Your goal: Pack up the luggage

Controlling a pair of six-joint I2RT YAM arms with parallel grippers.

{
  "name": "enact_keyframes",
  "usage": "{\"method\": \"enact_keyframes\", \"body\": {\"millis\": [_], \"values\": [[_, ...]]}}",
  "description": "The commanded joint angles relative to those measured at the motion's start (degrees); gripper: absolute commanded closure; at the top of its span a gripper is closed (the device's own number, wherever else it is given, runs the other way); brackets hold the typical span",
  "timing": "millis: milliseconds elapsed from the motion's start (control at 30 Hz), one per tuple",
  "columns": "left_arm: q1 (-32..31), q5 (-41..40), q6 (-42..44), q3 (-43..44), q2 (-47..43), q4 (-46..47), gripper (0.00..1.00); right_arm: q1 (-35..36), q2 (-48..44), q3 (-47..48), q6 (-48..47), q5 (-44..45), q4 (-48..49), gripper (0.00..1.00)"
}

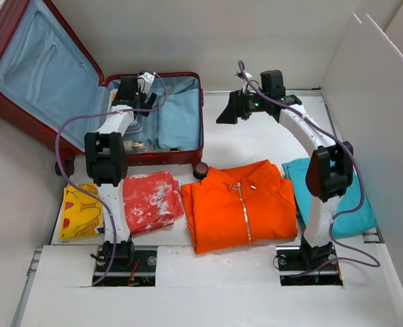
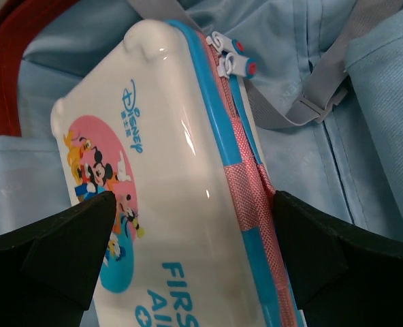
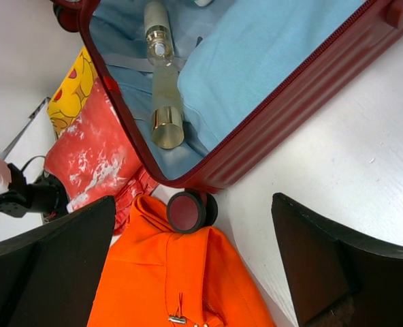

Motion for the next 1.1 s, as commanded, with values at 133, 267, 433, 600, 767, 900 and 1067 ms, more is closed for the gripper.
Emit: {"method": "enact_keyframes", "body": {"millis": [133,267,433,600,767,900,1067], "values": [[1.3,6.5,7.3,-2.8,-2.0,0.3,0.03,-0.5,-2.6,-0.1,-1.2,-1.8,0.7,0.0],[1.3,7.0,6.6,0.1,-2.0,0.3,0.01,-0.5,-3.1,-0.1,-1.8,-1.2,0.1,0.0],[0.6,8.8,3.6,5.3,-5.4,-0.2,0.01,-1.9,-4.2,1.4,-2.9,6.0,-5.5,0.0],[-1.6,7.1,5.2,7.5,-10.6,-0.7,0.01,-5.4,-6.7,1.4,-2.9,19.3,-12.3,0.0],[-1.6,10.9,3.7,4.7,-17.7,-2.2,0.01,-5.9,-10.5,-1.3,-4.9,28.4,-17.4,0.0],[-1.6,11.1,3.7,4.7,-22.9,-11.3,0.01,-5.9,-13.0,-6.0,-4.9,27.7,-14.3,0.0],[1.5,3.7,-1.6,3.7,-28.0,-24.3,0.01,-4.9,-15.0,-9.2,-4.4,28.3,-12.0,0.0]]}}
